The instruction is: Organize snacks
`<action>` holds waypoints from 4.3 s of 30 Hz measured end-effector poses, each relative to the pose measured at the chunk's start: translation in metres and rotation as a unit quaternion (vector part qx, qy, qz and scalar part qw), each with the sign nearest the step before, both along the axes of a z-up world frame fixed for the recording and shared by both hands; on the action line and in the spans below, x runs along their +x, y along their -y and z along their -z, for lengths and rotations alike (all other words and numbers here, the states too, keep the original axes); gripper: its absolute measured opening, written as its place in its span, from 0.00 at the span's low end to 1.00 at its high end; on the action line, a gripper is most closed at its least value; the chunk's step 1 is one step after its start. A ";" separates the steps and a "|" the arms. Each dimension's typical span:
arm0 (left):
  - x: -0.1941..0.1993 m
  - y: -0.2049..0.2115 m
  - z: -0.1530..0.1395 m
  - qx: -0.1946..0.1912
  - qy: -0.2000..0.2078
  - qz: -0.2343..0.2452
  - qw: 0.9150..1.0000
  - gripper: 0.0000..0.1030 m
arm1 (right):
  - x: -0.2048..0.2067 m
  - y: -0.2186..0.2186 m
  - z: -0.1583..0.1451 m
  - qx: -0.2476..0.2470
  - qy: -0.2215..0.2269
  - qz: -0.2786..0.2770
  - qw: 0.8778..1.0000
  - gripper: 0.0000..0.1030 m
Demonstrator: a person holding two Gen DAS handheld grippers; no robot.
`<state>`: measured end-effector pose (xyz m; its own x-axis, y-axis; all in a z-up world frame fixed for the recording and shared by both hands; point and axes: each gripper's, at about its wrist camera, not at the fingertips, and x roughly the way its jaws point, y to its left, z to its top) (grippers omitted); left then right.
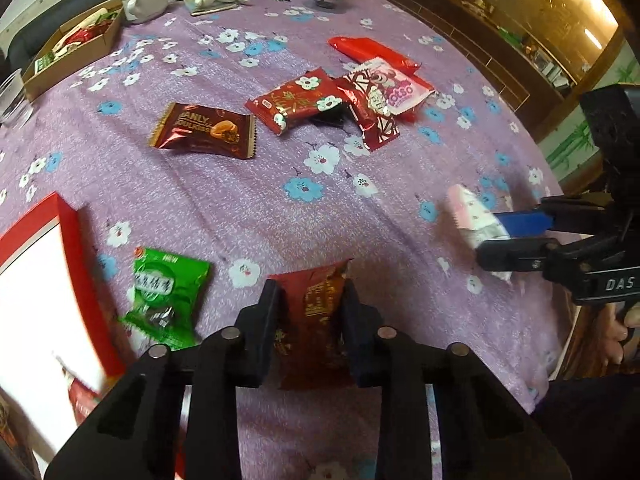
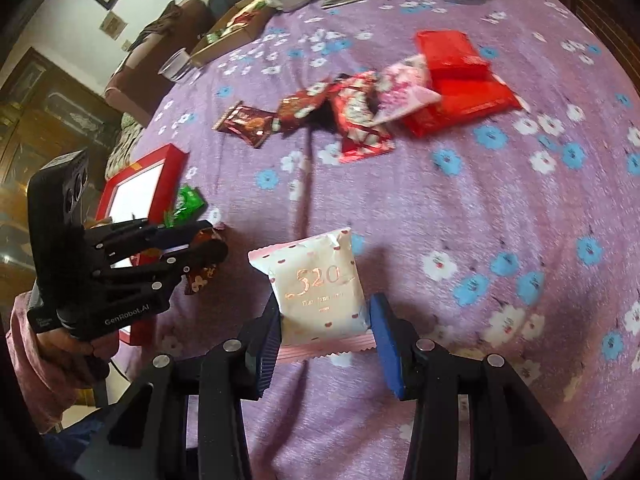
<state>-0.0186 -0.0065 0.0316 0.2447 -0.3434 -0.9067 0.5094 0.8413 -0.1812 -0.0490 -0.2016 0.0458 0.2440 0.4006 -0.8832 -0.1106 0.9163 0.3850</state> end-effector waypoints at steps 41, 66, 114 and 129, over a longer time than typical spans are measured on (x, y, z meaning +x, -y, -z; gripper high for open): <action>-0.087 -0.204 -0.052 -0.023 0.053 -0.289 0.956 0.20 | 0.035 -0.246 -0.021 0.011 0.026 -0.280 0.959 0.42; -0.069 -0.173 -0.049 0.167 0.126 -0.306 0.929 0.61 | 0.033 -0.251 -0.028 0.016 0.058 -0.270 0.961 0.56; -0.006 -0.003 0.018 0.066 0.004 -0.027 0.997 0.70 | 0.082 0.032 -0.037 -0.038 0.072 0.042 0.996 0.63; -0.019 -0.070 -0.017 -0.014 -0.024 -0.121 0.992 0.70 | 0.137 -0.006 0.007 -0.104 0.046 0.026 0.993 0.34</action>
<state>-0.0378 0.0631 0.0491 0.2789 -0.3052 -0.9105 0.2838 0.9320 -0.2255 0.0881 -0.1954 0.0386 0.3431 0.1971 -0.9184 -0.0878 0.9802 0.1775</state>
